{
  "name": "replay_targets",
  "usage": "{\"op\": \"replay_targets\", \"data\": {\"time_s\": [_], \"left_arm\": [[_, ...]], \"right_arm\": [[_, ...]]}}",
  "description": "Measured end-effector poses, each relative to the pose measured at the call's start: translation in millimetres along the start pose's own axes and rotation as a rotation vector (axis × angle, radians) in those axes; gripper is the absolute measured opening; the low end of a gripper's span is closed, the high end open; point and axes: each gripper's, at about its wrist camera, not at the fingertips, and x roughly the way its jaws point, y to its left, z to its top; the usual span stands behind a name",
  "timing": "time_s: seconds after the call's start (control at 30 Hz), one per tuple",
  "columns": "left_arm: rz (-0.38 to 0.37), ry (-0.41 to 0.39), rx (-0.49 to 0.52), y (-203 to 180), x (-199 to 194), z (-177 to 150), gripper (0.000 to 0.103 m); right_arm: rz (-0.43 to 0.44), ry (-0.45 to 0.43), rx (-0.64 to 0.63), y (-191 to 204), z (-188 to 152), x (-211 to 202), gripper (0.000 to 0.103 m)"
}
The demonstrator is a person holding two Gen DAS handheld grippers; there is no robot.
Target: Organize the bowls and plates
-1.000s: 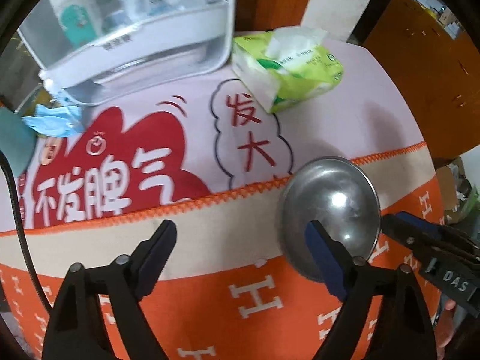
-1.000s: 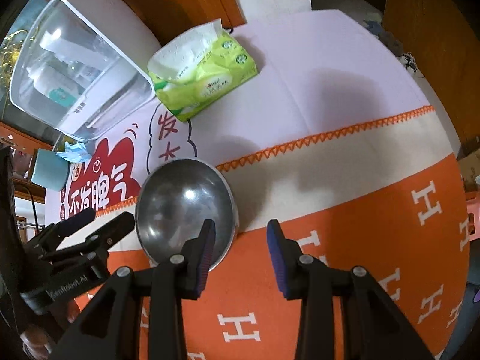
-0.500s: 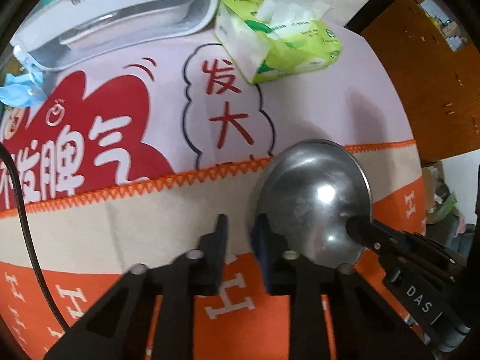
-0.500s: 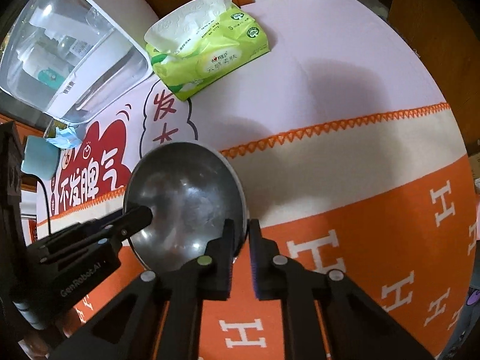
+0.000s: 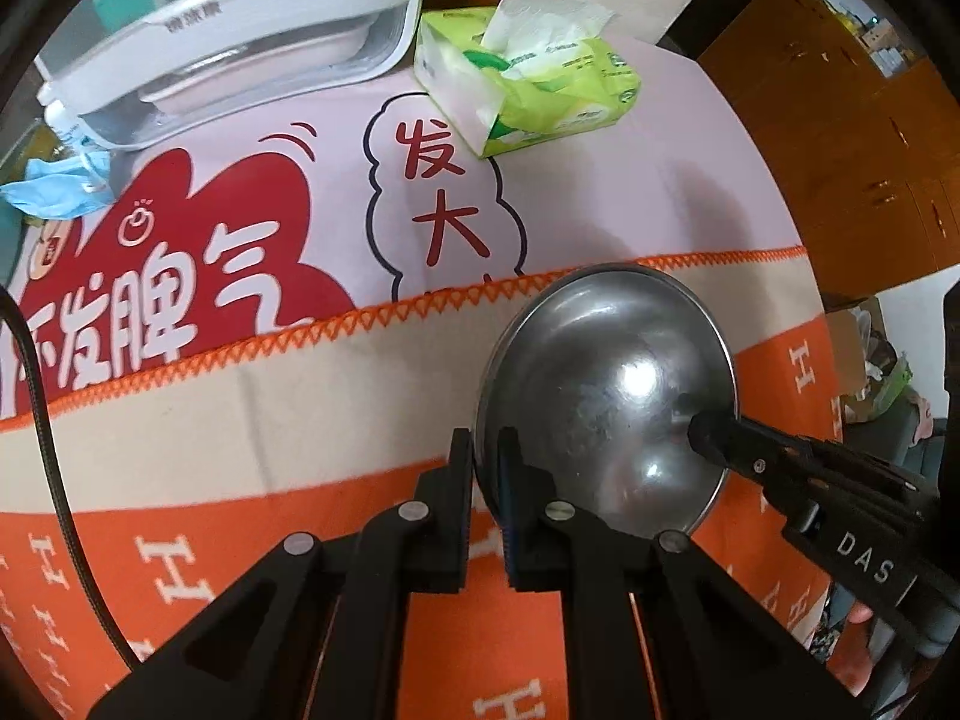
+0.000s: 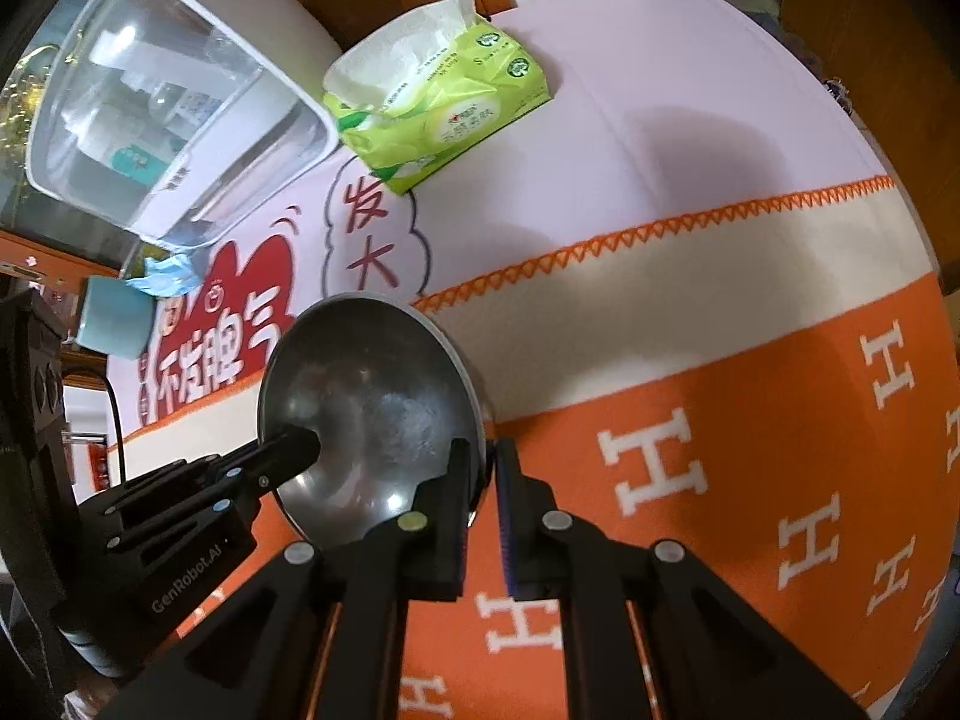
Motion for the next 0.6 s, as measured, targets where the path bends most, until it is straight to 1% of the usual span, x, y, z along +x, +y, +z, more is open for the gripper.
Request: {"op": "replay_targets", "data": {"time_s": [0.2,0.43,0.6], "left_arm": [[0.026,-0.009,0.032,2.0,-44.0,-33.9,0.007],[0.045,-0.024,0.040,14.5,-96.8,-92.4,0.007],[0.051,-0.041,0.033,21.4,-126.8,-131.9,0.007]], "right_arm": [[0.042,-0.001,-0.027,17.4,-30.8,-28.9,0.008],[0.112,-0.001,-0.051,37.7,-81.1,-60.7,0.008],[0.130,-0.010,-0.087,55.7,-118.8,-80.6,0.009]]}}
